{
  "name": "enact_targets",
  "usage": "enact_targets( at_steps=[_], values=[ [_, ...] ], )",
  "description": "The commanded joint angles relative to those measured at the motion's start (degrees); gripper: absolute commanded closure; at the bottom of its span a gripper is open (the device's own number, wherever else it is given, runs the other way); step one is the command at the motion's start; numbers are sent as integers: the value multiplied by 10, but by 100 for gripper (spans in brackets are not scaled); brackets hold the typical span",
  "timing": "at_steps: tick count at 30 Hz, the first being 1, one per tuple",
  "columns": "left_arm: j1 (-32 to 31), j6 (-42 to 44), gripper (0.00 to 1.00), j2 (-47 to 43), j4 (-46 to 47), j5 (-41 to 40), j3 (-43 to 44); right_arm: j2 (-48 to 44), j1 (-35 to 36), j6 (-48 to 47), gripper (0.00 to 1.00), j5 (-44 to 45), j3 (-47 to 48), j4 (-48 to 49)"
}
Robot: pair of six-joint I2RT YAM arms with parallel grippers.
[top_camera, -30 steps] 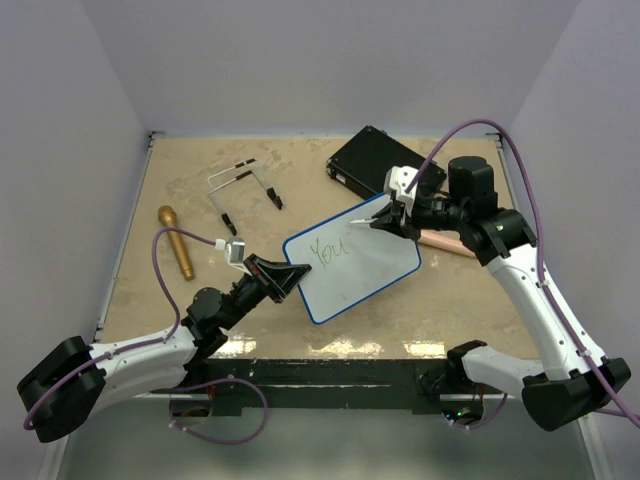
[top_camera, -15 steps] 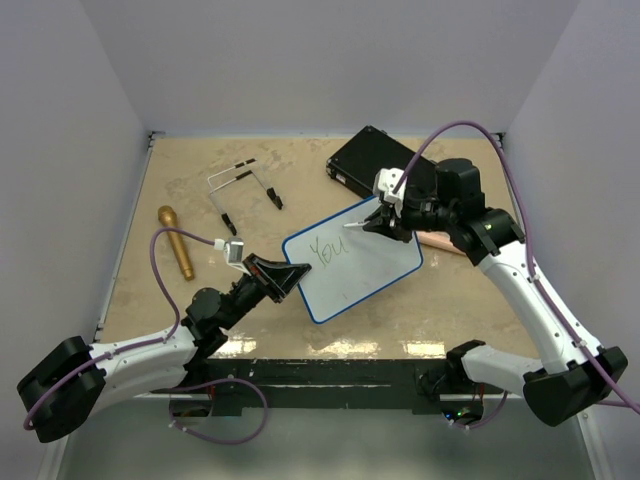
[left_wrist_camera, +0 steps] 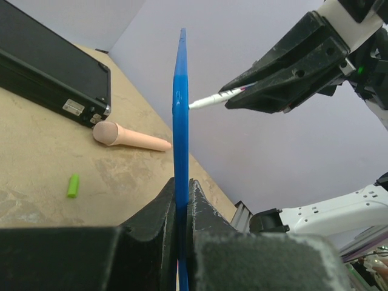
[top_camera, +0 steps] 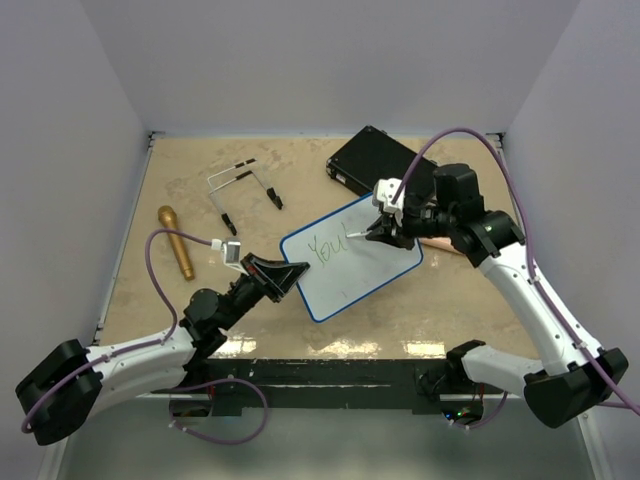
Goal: Write a sentence on the whiteboard
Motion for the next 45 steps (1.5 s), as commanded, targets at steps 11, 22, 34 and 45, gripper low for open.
enact_targets(
  at_steps=[11, 22, 34, 45],
  values=[
    [-1, -7, 100, -39, 96, -15, 5, -40, 1, 17, 100, 23, 0, 20],
    [0, -9, 100, -27, 108, -9, 8, -15, 0, 32, 100, 49, 1, 41],
    [1, -7, 100, -29, 107, -13, 8, -14, 0, -21, 100, 49, -13, -28],
    [1, -7, 100, -22, 111, -12, 9, -4, 1, -45, 100, 35, -2, -54]
  ],
)
